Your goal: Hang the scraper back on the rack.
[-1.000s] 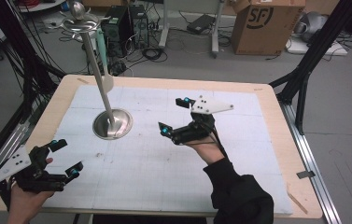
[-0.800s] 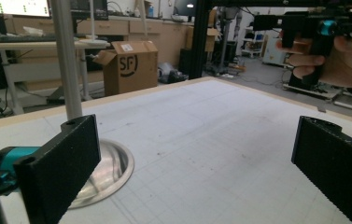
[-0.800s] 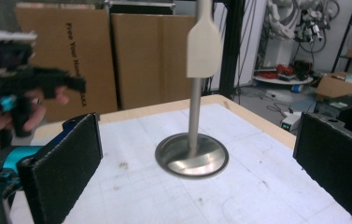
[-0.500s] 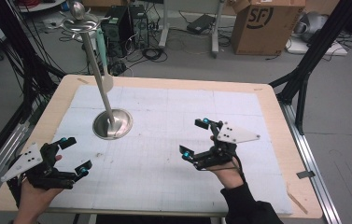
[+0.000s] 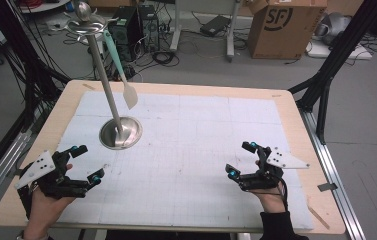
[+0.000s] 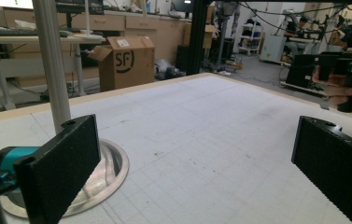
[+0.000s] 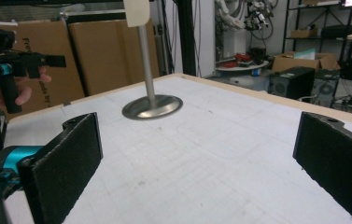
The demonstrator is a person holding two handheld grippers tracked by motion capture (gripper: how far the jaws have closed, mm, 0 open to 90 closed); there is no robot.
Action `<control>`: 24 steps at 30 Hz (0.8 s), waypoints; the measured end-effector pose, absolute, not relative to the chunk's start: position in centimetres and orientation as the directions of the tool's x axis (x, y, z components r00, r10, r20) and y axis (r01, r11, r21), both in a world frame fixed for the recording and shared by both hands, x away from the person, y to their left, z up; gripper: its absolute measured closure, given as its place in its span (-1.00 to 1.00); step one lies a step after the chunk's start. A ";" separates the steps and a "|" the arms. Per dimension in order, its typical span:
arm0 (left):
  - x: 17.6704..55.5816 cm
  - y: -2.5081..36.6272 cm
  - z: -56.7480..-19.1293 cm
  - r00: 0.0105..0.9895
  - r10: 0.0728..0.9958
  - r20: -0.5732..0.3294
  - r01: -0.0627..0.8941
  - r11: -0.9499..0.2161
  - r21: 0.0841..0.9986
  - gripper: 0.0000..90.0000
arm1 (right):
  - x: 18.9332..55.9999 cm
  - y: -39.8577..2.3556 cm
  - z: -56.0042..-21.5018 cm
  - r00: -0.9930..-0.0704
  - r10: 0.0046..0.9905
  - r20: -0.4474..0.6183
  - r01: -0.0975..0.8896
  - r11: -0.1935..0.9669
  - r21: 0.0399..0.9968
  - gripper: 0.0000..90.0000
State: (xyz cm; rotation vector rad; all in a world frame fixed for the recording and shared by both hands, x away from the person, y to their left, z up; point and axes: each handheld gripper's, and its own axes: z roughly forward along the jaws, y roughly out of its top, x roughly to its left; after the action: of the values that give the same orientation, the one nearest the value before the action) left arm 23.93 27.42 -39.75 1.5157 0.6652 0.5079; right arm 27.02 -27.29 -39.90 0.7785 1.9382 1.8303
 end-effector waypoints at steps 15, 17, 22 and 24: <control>24.6 28.8 -40.7 0.710 0.697 -0.096 0.102 0.033 0.994 -0.96 | 26.1 -31.1 -42.8 -0.765 0.621 0.171 0.235 0.022 0.972 -0.99; 24.7 29.1 -40.8 0.709 0.698 -0.100 0.102 0.039 0.994 -0.96 | 26.0 -31.7 -43.1 -0.756 0.630 0.175 0.239 0.017 0.971 -0.99; 24.7 29.7 -40.9 0.702 0.705 -0.104 0.103 0.043 0.994 -0.96 | 25.9 -33.0 -43.6 -0.734 0.652 0.189 0.253 0.005 0.967 -0.99; 24.8 29.8 -41.0 0.701 0.705 -0.108 0.109 0.044 0.993 -0.96 | 25.9 -33.4 -43.6 -0.735 0.652 0.185 0.248 0.005 0.969 -0.99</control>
State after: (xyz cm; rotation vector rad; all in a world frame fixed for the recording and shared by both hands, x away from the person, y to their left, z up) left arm 24.79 29.78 -41.01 1.4816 0.7077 0.5191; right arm 25.91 -33.45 -43.65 0.9313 1.9699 1.7856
